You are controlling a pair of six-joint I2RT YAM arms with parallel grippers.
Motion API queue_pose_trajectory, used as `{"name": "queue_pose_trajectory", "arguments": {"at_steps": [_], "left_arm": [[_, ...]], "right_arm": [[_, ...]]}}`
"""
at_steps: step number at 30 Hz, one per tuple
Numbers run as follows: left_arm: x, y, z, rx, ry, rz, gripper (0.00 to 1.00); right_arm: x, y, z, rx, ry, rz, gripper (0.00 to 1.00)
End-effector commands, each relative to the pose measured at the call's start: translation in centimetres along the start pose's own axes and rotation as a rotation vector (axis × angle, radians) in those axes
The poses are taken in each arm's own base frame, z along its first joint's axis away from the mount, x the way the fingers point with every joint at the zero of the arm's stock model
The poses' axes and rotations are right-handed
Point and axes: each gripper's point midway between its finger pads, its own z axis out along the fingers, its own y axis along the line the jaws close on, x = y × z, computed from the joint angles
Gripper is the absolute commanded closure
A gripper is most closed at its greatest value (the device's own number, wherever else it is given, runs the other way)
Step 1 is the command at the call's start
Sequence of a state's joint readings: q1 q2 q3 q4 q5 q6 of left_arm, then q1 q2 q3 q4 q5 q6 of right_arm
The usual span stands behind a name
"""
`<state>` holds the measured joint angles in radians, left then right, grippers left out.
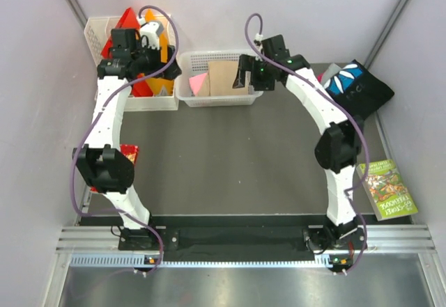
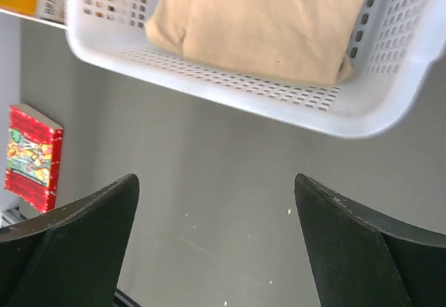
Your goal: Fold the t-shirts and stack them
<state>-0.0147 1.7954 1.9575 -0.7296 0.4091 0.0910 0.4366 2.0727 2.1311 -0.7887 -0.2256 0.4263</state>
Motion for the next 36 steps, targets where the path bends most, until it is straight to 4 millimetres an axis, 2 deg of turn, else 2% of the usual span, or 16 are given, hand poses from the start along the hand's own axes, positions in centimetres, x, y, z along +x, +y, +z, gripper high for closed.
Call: {"name": "queue_pose_trajectory", "arguments": {"at_steps": [1,4,9,11,14,16,17,19,20,23,24,26,28,29,32,36], "left_arm": [[2.4,0.3,-0.5,0.047,0.067,-0.023,0.04],[2.1,1.2,-2.8,0.033,0.058,0.017,0.04],[5.8,1.4,-6.0,-0.007,0.171,0.105,0.05],[7.9,1.9,-6.6,-0.019,0.214,0.118,0.06],[9.2,2.0,-8.3,-0.047,0.222,0.141,0.06],[9.6,1.8,-9.1,-0.056,0.223,0.163,0.06],[10.2,1.8,-9.1,-0.058,0.236,0.163,0.06],[10.4,1.8,-9.2,-0.060,0.238,0.169,0.06],[10.5,1.9,-9.2,-0.062,0.241,0.165,0.06],[10.2,2.0,-8.7,-0.061,0.234,0.160,0.06],[10.1,2.1,-8.5,-0.061,0.232,0.153,0.06],[9.7,2.2,-8.3,-0.061,0.221,0.148,0.06],[9.5,2.3,-8.1,-0.059,0.221,0.135,0.06],[9.2,2.2,-8.2,-0.060,0.219,0.133,0.06],[9.1,2.2,-8.4,-0.066,0.217,0.132,0.06],[9.0,2.1,-9.2,-0.079,0.221,0.146,0.06]], "right_arm": [[-0.7,0.5,2.9,-0.068,0.021,-0.023,0.10],[-0.3,-2.3,5.7,-0.039,0.052,0.025,0.12],[-1.4,-6.0,8.4,-0.026,0.011,0.056,0.12],[-3.2,-6.5,8.4,-0.039,-0.034,0.049,0.13],[-4.8,-6.6,9.0,-0.098,-0.073,0.058,0.14],[-6.8,-4.4,8.1,-0.206,-0.132,0.069,0.15],[-6.6,-2.7,7.6,-0.295,-0.115,0.068,0.15],[-8.4,1.2,5.0,-0.451,-0.161,0.074,0.17],[-7.5,3.9,3.7,-0.573,-0.118,0.053,0.17],[-7.6,9.5,-0.4,-0.761,-0.102,0.002,0.18],[-7.8,10.6,-1.7,-0.784,-0.108,-0.008,0.18],[-8.5,11.2,-2.3,-0.773,-0.151,-0.013,0.16],[-9.3,10.5,-1.8,-0.742,-0.188,-0.006,0.17],[-10.8,9.4,-1.4,-0.685,-0.240,0.006,0.18],[-10.7,5.4,3.3,-0.524,-0.247,0.030,0.23],[-8.3,0.0,9.6,-0.324,-0.220,0.019,0.20]]}}
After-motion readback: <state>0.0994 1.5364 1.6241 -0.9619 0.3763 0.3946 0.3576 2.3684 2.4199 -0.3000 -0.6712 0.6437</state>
